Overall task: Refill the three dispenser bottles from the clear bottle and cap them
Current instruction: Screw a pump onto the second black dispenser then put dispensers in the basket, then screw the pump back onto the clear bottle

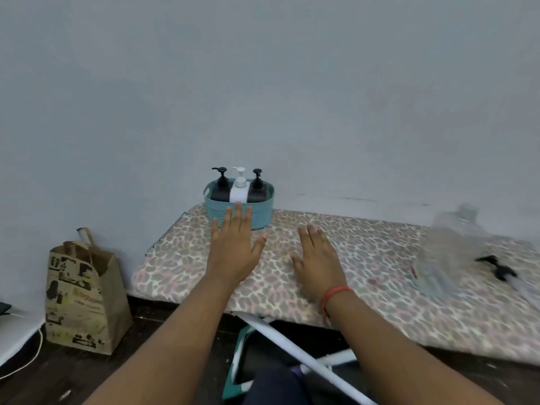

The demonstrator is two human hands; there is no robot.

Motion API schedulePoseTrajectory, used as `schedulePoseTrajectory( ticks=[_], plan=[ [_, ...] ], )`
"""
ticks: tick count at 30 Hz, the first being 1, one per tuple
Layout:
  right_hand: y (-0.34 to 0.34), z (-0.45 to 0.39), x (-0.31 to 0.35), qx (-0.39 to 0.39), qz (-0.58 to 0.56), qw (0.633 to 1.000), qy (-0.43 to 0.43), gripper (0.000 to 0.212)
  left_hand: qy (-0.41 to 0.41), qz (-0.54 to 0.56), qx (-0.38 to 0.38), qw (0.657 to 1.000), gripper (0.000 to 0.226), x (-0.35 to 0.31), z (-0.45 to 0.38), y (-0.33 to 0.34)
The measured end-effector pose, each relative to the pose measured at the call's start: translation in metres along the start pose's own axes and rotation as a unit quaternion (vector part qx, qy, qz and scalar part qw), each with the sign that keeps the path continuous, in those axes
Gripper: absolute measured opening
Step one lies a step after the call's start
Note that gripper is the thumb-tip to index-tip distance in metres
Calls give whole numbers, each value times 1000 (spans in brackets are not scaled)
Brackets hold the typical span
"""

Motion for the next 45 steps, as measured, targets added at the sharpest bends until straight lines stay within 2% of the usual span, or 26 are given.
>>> schedulePoseTrajectory(
  ticks=[4, 11, 13, 17, 23, 28, 31, 34, 39, 42, 45],
  plan=[
    [-18, 35, -33, 12, 29, 999, 1, 72, 26, -20, 40, 999, 85, -49, 24, 16],
    [-69, 97, -87, -21, 63, 998, 6, 70, 68, 1, 52, 996, 92, -132, 58, 28],
    [-85, 111, -98, -44, 66, 997, 12, 67, 74, -1, 60, 995, 91, -148, 62, 32],
    [-125, 139, -120, -147, 87, 985, 19, 51, 90, 8, 70, 993, 92, -178, 65, 38],
    [-148, 160, -179, -201, 78, 972, 92, 40, 124, 17, 99, 987, 87, -228, 63, 60],
    [-138, 158, -237, -194, -53, 962, 184, 44, 127, 61, 138, 980, 80, -263, 55, 84],
    [-116, 146, -266, -138, -187, 946, 229, 61, 99, 143, 172, 970, 77, -282, 47, 99],
    [-96, 131, -278, -77, -265, 933, 229, 78, 73, 252, 210, 942, 78, -302, 42, 115],
    [-78, 113, -280, -39, -363, 908, 204, 85, 38, 392, 259, 882, 76, -334, 40, 136],
    [-73, 106, -276, -53, -376, 901, 207, 79, 37, 435, 274, 857, 73, -348, 39, 143],
    [-70, 101, -267, -82, -376, 900, 205, 61, 39, 443, 262, 856, 75, -346, 36, 144]
  ],
)
Point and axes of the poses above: each hand's wrist, its own z-axis away from the middle knuckle, its own y-axis out of the palm, x = y × z, the point moved 10 cm from there along -z, towards the middle knuckle, and after that the axes turned 3 degrees about z, right-handed, at the moved point
